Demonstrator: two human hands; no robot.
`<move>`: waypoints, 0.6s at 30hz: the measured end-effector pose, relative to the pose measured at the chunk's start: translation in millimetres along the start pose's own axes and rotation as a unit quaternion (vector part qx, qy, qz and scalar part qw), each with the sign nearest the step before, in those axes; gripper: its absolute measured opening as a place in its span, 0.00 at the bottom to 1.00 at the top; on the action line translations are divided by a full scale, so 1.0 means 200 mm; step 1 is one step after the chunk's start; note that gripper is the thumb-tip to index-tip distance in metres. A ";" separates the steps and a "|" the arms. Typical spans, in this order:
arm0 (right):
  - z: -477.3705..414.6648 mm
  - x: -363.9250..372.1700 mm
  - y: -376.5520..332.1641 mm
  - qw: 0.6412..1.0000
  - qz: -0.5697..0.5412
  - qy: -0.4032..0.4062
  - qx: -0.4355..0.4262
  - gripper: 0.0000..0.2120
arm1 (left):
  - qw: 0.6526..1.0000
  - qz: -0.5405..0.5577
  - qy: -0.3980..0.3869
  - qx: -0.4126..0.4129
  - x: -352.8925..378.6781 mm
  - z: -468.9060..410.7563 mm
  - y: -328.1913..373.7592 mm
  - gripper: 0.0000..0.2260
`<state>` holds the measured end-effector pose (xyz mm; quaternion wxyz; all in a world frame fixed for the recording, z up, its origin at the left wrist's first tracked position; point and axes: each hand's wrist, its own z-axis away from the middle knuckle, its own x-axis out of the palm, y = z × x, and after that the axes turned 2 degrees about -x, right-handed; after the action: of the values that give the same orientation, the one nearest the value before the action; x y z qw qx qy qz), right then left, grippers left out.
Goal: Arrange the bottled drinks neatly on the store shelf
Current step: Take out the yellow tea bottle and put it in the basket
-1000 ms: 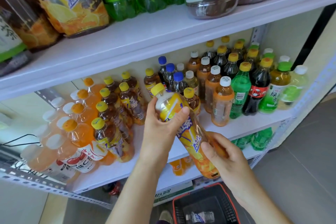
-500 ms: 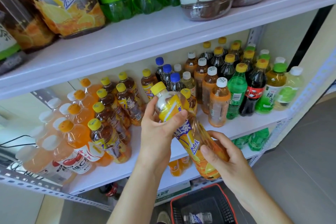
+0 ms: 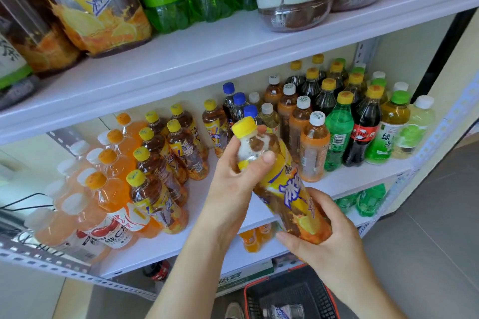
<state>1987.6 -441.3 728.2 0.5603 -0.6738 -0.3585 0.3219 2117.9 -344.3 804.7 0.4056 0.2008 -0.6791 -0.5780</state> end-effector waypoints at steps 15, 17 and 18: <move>-0.03 -0.04 0.03 0.936 0.307 0.126 -0.116 0.35 | 1.000 -0.010 -0.015 -0.007 -0.02 0.01 -0.02 0.21; -0.03 -0.06 0.02 0.946 0.289 0.098 -0.111 0.34 | 1.000 0.000 -0.019 -0.004 -0.03 0.01 -0.02 0.22; -0.04 -0.07 0.01 0.947 0.293 0.078 -0.106 0.33 | 1.000 0.010 -0.022 -0.004 -0.04 0.02 -0.02 0.23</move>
<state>1986.6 -457.9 727.0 0.3928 -0.8276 -0.1329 0.3783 2118.4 -337.9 798.5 0.3968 0.1797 -0.6874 -0.5811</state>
